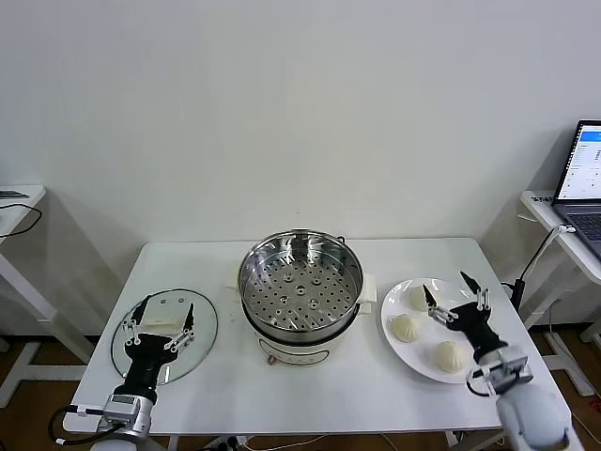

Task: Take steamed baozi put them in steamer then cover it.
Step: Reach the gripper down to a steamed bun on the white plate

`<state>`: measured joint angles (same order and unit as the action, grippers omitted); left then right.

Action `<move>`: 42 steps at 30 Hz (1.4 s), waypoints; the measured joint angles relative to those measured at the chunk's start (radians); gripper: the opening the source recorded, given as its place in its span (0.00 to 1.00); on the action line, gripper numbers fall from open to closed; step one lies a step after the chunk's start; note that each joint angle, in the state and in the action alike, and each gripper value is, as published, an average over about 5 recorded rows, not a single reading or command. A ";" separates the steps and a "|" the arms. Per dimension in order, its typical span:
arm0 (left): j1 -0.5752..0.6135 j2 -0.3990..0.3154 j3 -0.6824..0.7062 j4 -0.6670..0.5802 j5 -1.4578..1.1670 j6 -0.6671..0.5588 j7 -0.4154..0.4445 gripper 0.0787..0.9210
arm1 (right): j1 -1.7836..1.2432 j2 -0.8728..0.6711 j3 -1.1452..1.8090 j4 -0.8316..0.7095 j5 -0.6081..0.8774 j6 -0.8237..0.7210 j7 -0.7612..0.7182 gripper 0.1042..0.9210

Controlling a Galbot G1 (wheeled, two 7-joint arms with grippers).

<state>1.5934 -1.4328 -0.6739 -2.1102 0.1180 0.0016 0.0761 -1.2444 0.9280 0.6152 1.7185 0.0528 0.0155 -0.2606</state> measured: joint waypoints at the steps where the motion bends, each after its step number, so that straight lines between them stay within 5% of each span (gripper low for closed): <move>1: 0.000 0.001 -0.001 0.001 0.000 -0.001 0.000 0.88 | 0.024 -0.032 -0.022 -0.013 -0.014 -0.008 -0.019 0.88; 17: -0.006 0.000 0.010 -0.017 0.007 0.012 -0.007 0.88 | 0.715 -0.341 -0.691 -0.304 -0.143 -0.100 -0.585 0.88; 27: -0.009 -0.009 0.020 -0.020 0.009 0.030 -0.010 0.88 | 1.085 -0.277 -1.060 -0.525 -0.205 -0.114 -0.809 0.88; 42: -0.007 -0.017 0.013 -0.025 0.008 0.038 -0.010 0.88 | 1.233 -0.106 -1.220 -0.762 -0.310 -0.107 -0.901 0.88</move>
<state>1.5861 -1.4494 -0.6609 -2.1349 0.1259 0.0400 0.0662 -0.0118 0.8215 -0.6050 0.9569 -0.2569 -0.0916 -1.1612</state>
